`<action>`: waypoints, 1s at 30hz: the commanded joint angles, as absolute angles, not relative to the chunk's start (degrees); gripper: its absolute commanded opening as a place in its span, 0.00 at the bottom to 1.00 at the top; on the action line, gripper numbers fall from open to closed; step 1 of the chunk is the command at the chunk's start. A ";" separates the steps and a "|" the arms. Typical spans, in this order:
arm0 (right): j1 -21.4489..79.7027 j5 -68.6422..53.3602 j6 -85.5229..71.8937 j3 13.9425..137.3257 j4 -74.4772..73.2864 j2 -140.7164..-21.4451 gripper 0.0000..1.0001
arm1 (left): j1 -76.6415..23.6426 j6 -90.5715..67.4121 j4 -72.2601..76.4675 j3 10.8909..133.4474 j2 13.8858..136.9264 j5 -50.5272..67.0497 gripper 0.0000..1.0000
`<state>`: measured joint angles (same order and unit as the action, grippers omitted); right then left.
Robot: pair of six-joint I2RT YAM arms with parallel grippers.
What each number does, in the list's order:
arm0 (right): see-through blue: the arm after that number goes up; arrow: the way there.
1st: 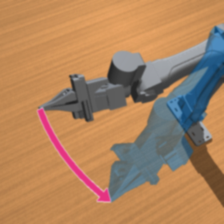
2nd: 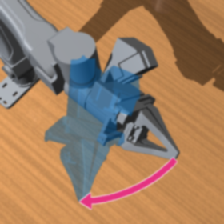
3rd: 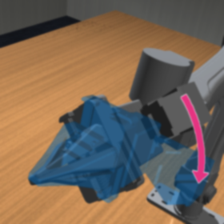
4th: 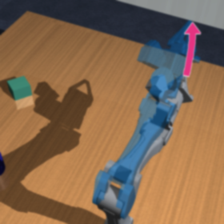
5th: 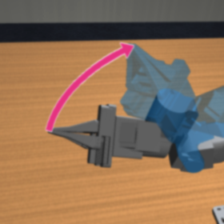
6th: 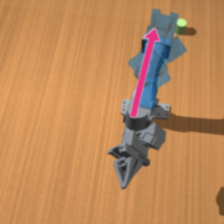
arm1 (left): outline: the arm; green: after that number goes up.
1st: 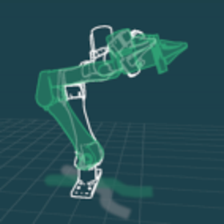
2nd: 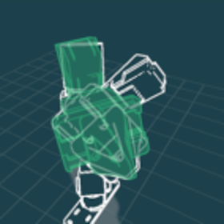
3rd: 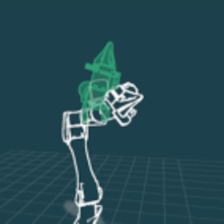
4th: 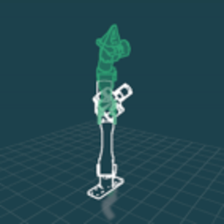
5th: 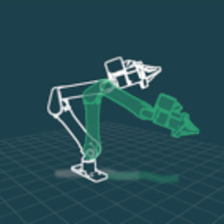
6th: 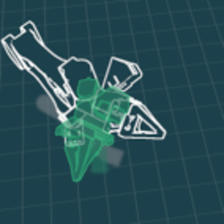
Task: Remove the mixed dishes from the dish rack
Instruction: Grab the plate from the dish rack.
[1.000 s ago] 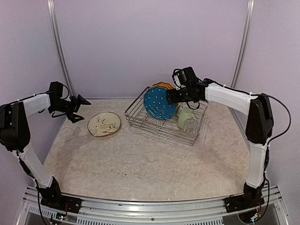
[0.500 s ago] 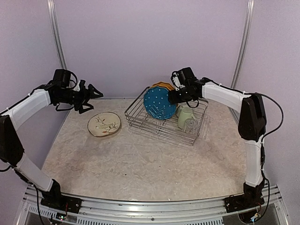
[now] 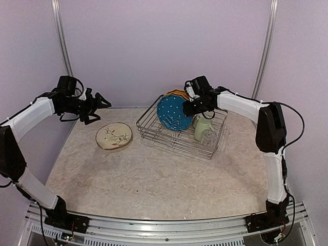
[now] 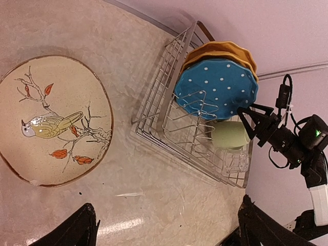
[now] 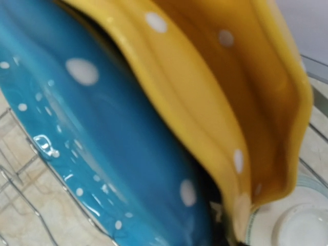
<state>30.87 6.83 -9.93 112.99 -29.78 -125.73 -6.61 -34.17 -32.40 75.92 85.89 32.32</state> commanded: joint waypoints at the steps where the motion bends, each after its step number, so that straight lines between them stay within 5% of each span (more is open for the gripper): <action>1: 30.29 4.93 -8.91 114.17 -28.69 -127.42 0.57 | -6.50 -33.27 -33.01 76.90 85.93 31.70 0.91; 20: 29.85 -5.31 -7.42 112.43 -25.69 -128.99 0.52 | -6.42 -33.49 -33.27 77.08 87.43 32.43 0.91; 30: 31.20 -0.87 -9.54 108.51 -26.89 -122.10 0.79 | -6.44 -33.83 -33.22 77.09 88.04 33.26 0.91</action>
